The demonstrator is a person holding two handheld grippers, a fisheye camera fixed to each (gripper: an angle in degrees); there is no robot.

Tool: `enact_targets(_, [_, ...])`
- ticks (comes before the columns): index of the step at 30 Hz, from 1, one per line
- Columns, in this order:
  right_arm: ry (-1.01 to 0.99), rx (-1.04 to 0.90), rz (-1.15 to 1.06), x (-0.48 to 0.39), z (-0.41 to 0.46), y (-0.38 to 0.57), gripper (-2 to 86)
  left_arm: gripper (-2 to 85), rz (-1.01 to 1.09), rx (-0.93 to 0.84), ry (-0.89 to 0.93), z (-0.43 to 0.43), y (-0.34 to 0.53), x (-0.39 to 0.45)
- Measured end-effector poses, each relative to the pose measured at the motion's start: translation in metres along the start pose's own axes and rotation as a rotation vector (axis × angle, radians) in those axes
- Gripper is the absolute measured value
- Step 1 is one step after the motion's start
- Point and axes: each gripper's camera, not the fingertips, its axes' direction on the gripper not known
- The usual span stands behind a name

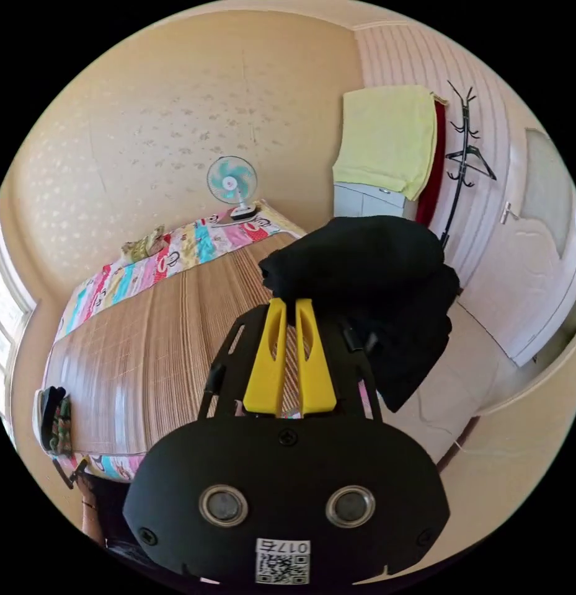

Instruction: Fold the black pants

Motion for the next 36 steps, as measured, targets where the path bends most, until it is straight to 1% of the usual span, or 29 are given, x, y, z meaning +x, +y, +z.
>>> enact_targets(4, [-0.126, -0.075, -0.183, -0.086, 0.047, 0.02, 2.8, -1.0, -0.005, 0.005, 0.004, 0.006, -0.002, -0.002])
enact_targets(6, [-0.246, -0.139, -0.265, -0.137, 0.079, 0.048, 2.4, -1.0, -0.003, 0.005, 0.003, 0.009, -0.003, -0.002])
enact_targets(10, [-0.44, -0.243, -0.34, -0.194, 0.121, 0.104, 2.1, -1.0, -0.005, 0.006, 0.011, 0.017, -0.003, -0.002])
enact_targets(12, [-0.619, -0.297, -0.342, -0.219, 0.14, 0.144, 2.0, -1.0, -0.004, 0.007, 0.01, 0.02, -0.003, -0.001])
enact_targets(13, [-0.672, -0.307, -0.345, -0.225, 0.142, 0.153, 1.9, -1.0, -0.002, 0.007, 0.008, 0.023, -0.004, 0.0])
enact_targets(15, [-0.905, -0.336, -0.371, -0.243, 0.145, 0.187, 1.9, -1.0, 0.001, 0.006, 0.007, 0.026, -0.004, 0.001])
enact_targets(16, [-0.972, -0.337, -0.38, -0.246, 0.145, 0.195, 1.9, -1.0, 0.002, 0.006, 0.008, 0.029, -0.004, 0.002])
enact_targets(18, [-1.224, -0.373, -0.425, -0.257, 0.143, 0.225, 1.8, -1.0, 0.002, 0.006, 0.01, 0.033, -0.003, 0.003])
enact_targets(19, [-1.262, -0.395, -0.442, -0.26, 0.143, 0.233, 1.8, -1.0, 0.002, 0.005, 0.012, 0.036, -0.003, 0.004])
enact_targets(20, [-1.298, -0.441, -0.505, -0.267, 0.142, 0.248, 1.7, -1.0, 0.001, 0.005, 0.013, 0.037, -0.003, 0.005])
enact_targets(21, [-1.285, -0.491, -0.587, -0.274, 0.14, 0.264, 1.7, -1.0, 0.0, 0.005, 0.015, 0.04, -0.002, 0.006])
enact_targets(22, [-1.261, -0.511, -0.624, -0.276, 0.138, 0.271, 1.7, -1.0, -0.001, 0.005, 0.017, 0.043, -0.001, 0.007])
enact_targets(24, [-1.131, -0.562, -0.713, -0.275, 0.138, 0.292, 1.6, -1.0, -0.002, 0.005, 0.019, 0.047, 0.0, 0.009])
enact_targets(26, [-1.085, -0.558, -0.703, -0.259, 0.143, 0.296, 1.4, -1.0, -0.003, 0.005, 0.02, 0.051, 0.002, 0.012])
enact_targets(28, [-1.038, -0.52, -0.623, -0.231, 0.155, 0.289, 1.1, -1.0, -0.005, 0.006, 0.021, 0.057, 0.004, 0.016])
enact_targets(31, [-0.936, -0.389, -0.4, -0.159, 0.183, 0.269, 1.0, -1.0, -0.008, 0.006, 0.025, 0.065, 0.008, 0.021])
enact_targets(33, [-0.833, -0.293, -0.139, -0.091, 0.214, 0.254, 1.5, -1.0, -0.01, 0.006, 0.027, 0.069, 0.01, 0.024])
enact_targets(34, [-0.811, -0.275, -0.067, -0.074, 0.222, 0.251, 1.8, -1.0, -0.012, 0.007, 0.028, 0.072, 0.012, 0.027])
enact_targets(36, [-0.78, -0.213, 0.187, -0.016, 0.253, 0.242, 3.4, -1.0, -0.016, 0.008, 0.031, 0.076, 0.015, 0.03])
